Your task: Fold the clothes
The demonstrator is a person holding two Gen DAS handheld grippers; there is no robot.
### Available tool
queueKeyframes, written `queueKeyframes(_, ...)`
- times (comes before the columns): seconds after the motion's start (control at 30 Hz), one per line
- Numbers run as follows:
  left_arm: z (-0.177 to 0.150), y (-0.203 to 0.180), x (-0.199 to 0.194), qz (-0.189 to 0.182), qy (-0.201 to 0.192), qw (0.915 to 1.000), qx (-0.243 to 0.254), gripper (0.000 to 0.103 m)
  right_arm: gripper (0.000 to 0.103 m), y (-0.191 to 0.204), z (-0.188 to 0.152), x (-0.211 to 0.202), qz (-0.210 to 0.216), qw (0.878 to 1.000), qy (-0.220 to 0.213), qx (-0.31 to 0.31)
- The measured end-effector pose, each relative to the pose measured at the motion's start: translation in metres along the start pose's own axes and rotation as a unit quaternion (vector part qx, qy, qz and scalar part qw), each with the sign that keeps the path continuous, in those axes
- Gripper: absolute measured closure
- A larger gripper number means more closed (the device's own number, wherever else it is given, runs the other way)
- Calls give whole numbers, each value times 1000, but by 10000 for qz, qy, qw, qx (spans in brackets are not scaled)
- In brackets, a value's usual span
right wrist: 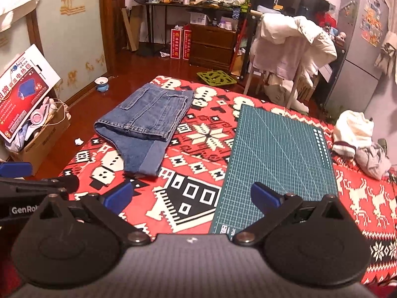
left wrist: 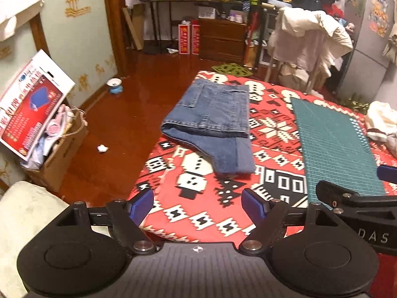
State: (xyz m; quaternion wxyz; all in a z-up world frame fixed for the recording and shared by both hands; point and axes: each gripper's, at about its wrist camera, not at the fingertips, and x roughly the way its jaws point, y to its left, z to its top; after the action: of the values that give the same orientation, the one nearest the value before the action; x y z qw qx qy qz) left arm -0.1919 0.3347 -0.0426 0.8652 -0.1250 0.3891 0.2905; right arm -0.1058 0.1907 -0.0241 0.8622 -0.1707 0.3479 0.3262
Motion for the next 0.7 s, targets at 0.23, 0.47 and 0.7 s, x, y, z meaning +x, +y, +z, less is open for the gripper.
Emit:
queueKeyframes(0.23, -4, 0, 0, 54, -29, 10000, -12, 25, 1, 0, -6, 1, -18, 10000, 10, 32)
queueKeyframes(0.47, -6, 2, 1, 84, -49, 9999, -33, 25, 1, 3, -9, 2, -9, 10000, 28, 9)
queueKeyframes(0.7, -7, 3, 1, 58, -61, 9999, -72, 25, 1, 3, -8, 3, -8, 10000, 29, -12)
